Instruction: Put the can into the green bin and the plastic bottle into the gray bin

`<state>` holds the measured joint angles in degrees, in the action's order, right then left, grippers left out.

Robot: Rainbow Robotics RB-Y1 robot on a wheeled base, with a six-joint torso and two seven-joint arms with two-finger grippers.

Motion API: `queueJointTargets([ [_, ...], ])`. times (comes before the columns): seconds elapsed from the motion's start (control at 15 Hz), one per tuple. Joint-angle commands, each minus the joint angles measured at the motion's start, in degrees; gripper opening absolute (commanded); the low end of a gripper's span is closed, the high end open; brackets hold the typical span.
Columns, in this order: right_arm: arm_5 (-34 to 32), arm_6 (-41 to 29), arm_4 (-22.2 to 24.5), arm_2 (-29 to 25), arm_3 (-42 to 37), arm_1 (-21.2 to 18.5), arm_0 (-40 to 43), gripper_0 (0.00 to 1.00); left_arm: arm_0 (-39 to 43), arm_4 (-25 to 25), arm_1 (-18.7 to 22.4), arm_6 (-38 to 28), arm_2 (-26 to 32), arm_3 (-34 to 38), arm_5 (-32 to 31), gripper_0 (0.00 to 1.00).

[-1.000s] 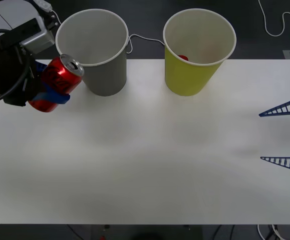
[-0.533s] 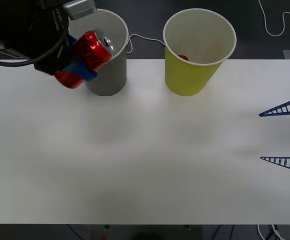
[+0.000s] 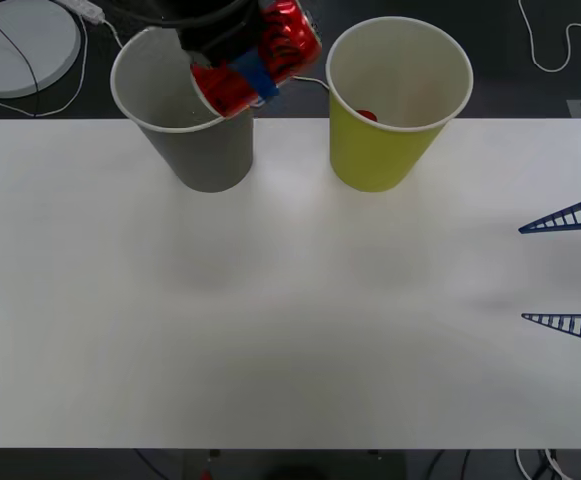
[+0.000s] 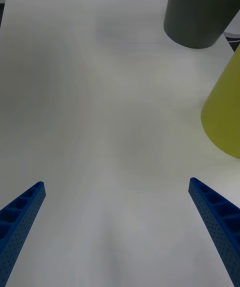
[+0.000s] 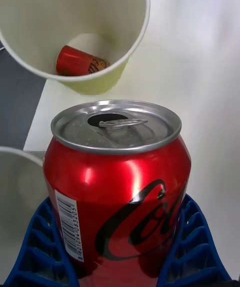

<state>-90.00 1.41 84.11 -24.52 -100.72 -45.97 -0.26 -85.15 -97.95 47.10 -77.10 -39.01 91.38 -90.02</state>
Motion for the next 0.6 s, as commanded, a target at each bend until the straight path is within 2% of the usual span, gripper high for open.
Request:
queueJointTargets([
  [0.07, 0.0, 0.0, 0.0, 0.0, 0.0, 0.0, 0.0, 1.00, -8.4, 0.3, -6.8, -0.2, -5.6, -11.1, 0.0, 0.00],
  [0.4, 0.0, 0.0, 0.0, 0.0, 0.0, 0.0, 0.0, 1.00, -15.5, 0.2, -17.3, -0.4, -11.4, -28.3, 8.3, 0.00],
  [0.6, 0.0, 0.0, 0.0, 0.0, 0.0, 0.0, 0.0, 1.00, -17.0, -0.4, -22.8, -0.4, -13.4, -37.7, 16.2, 0.00],
])
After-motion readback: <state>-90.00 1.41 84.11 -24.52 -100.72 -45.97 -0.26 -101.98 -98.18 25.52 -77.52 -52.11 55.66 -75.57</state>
